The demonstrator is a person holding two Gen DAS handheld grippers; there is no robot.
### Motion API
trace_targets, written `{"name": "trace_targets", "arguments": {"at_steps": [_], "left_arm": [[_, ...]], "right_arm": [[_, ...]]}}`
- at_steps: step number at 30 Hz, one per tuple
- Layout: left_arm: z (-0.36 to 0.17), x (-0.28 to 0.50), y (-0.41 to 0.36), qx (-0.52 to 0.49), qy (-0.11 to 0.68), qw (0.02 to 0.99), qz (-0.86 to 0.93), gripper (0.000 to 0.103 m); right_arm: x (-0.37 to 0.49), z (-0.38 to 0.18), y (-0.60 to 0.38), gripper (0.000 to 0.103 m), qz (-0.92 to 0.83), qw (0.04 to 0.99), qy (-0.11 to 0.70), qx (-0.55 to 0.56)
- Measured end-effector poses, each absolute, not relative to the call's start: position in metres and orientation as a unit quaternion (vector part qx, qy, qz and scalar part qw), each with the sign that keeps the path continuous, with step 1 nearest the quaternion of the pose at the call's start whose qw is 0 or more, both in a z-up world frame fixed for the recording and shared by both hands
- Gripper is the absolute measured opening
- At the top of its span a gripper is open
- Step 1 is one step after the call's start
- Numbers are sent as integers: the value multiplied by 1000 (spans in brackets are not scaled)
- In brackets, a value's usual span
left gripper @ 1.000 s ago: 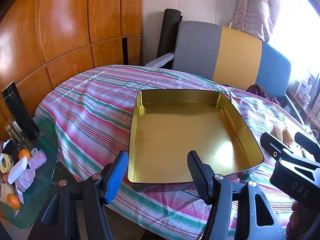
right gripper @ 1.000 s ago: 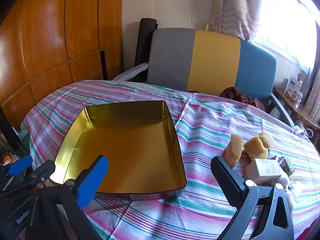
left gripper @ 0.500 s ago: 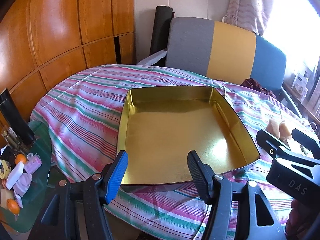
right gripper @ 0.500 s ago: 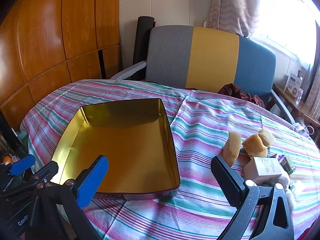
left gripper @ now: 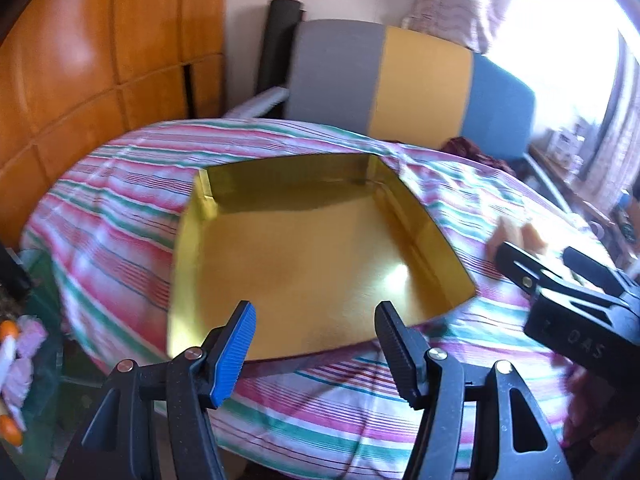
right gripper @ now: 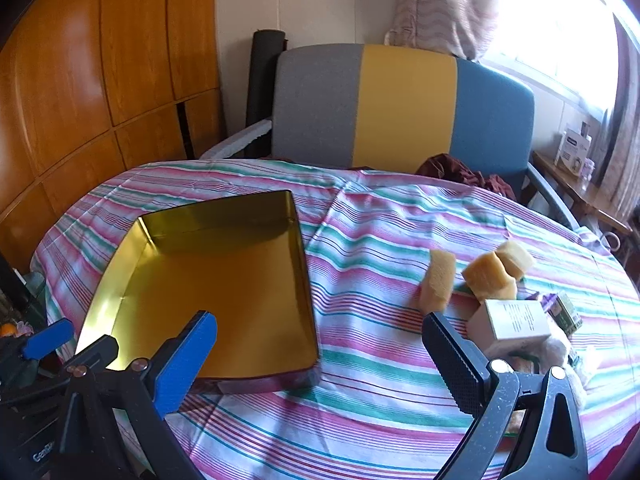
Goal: Organize objects
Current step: 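Move the left tool from the gold tray toward the cluster of items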
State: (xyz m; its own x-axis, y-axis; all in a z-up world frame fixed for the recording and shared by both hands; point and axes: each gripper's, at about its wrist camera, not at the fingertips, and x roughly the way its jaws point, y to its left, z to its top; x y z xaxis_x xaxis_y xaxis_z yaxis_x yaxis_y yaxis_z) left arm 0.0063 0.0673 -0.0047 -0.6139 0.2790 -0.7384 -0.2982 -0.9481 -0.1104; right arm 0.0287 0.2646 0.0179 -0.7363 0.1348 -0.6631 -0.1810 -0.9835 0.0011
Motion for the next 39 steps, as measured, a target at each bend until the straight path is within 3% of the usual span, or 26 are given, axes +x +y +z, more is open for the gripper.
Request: {"name": "trace_targets", "arguments": {"at_steps": [3, 11, 14, 26, 39], "left_arm": [[-9, 7, 70, -423, -11, 204, 883, 63], [-13, 12, 105, -441, 35, 250, 861, 63], [-17, 8, 120, -461, 20, 294, 837, 62], [-34, 37, 259, -477, 112, 457, 743, 61], [-63, 47, 396, -498, 137, 495, 698, 61]], "right_arm": [[32, 16, 274, 103, 928, 94, 40, -357], [55, 25, 324, 103, 924, 108, 76, -358], [76, 35, 365, 103, 920, 137, 104, -353], [184, 16, 521, 103, 853, 279, 225, -379], [221, -11, 565, 103, 839, 224, 386, -311]]}}
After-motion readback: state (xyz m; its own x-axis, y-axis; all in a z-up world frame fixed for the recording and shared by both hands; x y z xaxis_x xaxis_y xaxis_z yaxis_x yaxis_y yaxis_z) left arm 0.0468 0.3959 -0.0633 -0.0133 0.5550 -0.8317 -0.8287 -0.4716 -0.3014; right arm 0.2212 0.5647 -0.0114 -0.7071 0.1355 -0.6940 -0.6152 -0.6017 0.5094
